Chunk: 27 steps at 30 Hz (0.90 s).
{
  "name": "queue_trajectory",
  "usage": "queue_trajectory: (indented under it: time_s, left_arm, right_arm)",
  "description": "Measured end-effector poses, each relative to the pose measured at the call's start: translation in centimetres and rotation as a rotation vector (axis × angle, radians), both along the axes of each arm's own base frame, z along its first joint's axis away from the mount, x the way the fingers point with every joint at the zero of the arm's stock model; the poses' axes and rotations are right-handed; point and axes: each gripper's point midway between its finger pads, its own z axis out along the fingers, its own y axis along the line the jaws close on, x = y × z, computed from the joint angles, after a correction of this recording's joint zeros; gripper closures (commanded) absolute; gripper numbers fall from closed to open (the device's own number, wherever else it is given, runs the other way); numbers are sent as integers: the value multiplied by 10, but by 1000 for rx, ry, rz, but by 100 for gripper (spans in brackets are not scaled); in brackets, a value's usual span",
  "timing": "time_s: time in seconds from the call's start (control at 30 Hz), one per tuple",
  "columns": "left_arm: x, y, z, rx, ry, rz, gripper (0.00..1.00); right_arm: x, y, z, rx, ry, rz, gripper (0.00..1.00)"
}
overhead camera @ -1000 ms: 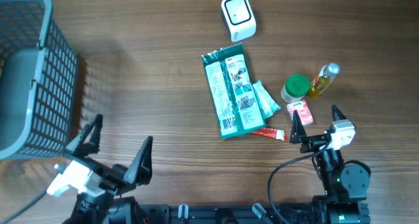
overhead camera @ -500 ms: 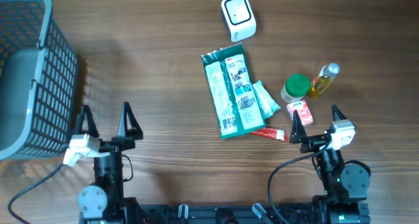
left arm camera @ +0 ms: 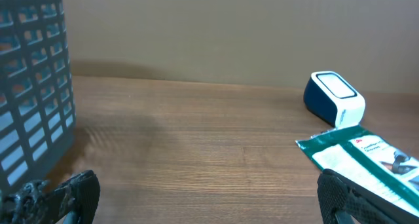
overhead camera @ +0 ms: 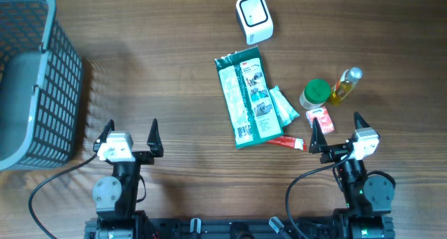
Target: Scan the item barcode
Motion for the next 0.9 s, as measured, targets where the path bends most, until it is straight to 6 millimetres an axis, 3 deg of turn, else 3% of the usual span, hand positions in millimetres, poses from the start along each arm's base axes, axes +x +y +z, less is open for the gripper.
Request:
queue_trajectory:
  time_s: [0.9]
  left_arm:
    - [0,-2,0,59,-3,-15,0]
  right_arm:
    - [0,0,0,0,0,0,0]
